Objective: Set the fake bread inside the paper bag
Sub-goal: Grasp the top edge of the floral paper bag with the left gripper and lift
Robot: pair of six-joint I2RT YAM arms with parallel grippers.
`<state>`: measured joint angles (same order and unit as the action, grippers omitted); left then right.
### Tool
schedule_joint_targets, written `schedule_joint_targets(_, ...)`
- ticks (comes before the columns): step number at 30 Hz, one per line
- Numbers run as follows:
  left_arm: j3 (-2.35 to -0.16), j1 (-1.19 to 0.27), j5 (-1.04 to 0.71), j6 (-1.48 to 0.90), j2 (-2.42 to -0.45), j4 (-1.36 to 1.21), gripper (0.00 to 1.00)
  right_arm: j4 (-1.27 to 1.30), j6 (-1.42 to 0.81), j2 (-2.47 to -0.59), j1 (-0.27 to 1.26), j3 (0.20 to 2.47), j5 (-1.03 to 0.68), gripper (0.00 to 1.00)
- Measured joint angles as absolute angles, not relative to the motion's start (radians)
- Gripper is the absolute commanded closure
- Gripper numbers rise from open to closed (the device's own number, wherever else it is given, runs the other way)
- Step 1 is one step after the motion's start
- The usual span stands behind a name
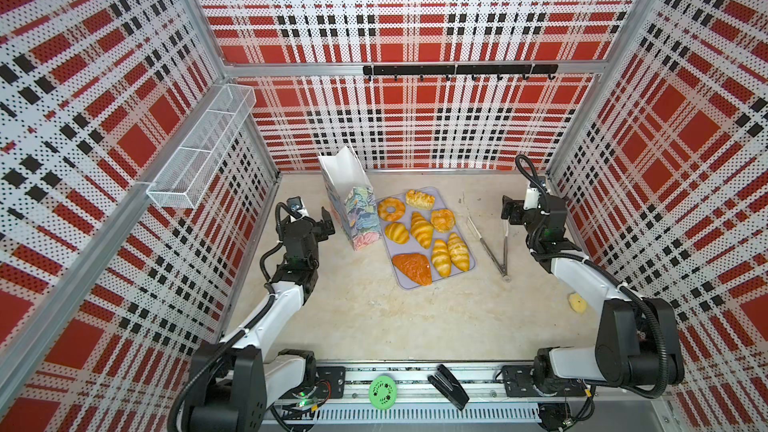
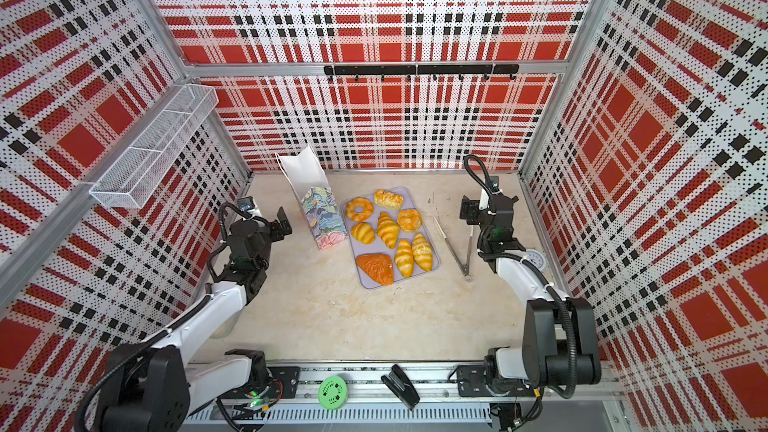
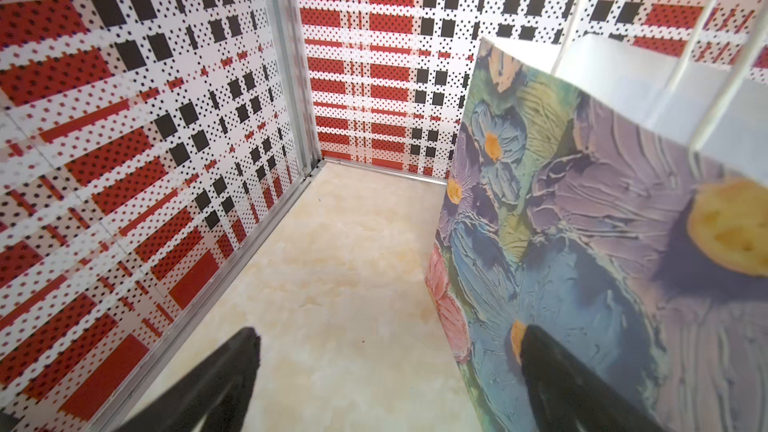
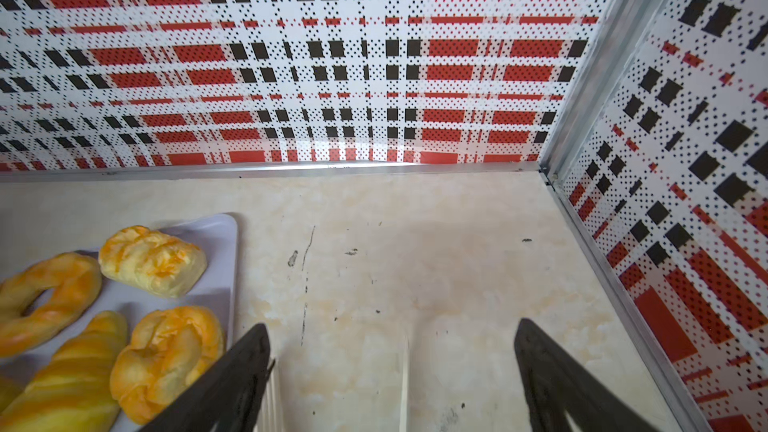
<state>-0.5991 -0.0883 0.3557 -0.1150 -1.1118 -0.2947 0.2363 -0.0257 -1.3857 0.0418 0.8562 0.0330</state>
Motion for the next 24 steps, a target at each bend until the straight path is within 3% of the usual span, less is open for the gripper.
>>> schedule_joint_targets(8,-0.779,-0.112,0.406,-0.182,-0.982,0.048,0.01,0.083,-0.03,-1.47,0.042,1.051,0.008,0.12)
schedule_joint_targets(14,-0.982,-0.248,0.496,-0.204,-0.991,0.265,0.01,0.017,-0.03,-1.525,0.042,1.134,0.024,0.13)
schedule_joint_targets(24,-1.392,-0.342,0.5,-0.344,-1.261,0.623,0.02,-0.075,-0.03,-1.592,0.042,1.221,0.054,0.13)
